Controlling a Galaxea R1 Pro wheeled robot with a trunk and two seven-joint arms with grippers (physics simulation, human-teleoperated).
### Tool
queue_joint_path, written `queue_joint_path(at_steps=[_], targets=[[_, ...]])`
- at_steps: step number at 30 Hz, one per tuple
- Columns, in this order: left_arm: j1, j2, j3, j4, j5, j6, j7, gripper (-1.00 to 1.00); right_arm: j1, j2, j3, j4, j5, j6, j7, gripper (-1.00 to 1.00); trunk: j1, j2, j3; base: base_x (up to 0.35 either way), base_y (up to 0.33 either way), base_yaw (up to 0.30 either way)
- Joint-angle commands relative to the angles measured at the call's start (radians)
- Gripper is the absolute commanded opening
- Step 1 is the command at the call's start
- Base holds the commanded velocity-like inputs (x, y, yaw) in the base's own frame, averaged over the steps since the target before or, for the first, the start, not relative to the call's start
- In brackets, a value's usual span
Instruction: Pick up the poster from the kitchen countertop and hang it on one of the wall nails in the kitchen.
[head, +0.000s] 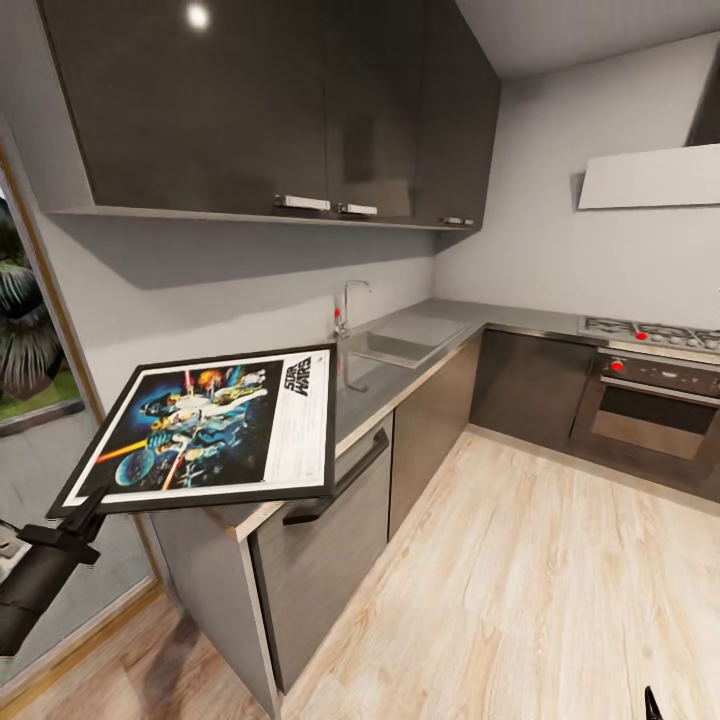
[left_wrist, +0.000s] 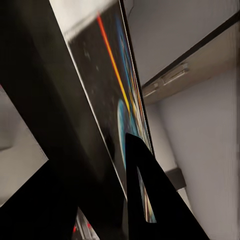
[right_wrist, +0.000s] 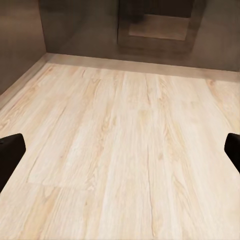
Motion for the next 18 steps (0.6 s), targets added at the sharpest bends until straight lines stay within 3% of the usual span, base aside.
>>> queue_joint_path(at_steps=[1,9,17,18], targets=[[-0.006,0.0,0.001,0.0,0.008,0.008,0.002,-1.0,0.0,0.0,-0.001,0.0,-0.01,-0.002,0.008,1.0,0.0,0.0,-0.001,0.0,0.0,0.0],[-0.051,0.0,0.001,0.0,0.008,0.008,0.004,-1.0,0.0,0.0,-0.001,-0.001,-0.009,-0.002,0.008,1.0,0.0,0.0,-0.001,-0.003,0.0,0.0],[-0.006,-0.042,0.002,0.029,-0.026,0.052,0.014,-1.0,0.002,0.004,-0.002,0.013,0.003,-0.004,0.002,1.0,0.0,0.0,-0.001,-0.106,0.0,0.0],[0.065,-0.043,0.002,0.029,-0.027,0.083,0.014,-1.0,0.002,0.004,-0.002,0.013,0.004,-0.004,0.002,1.0,0.0,0.0,-0.001,-0.243,0.0,0.0]])
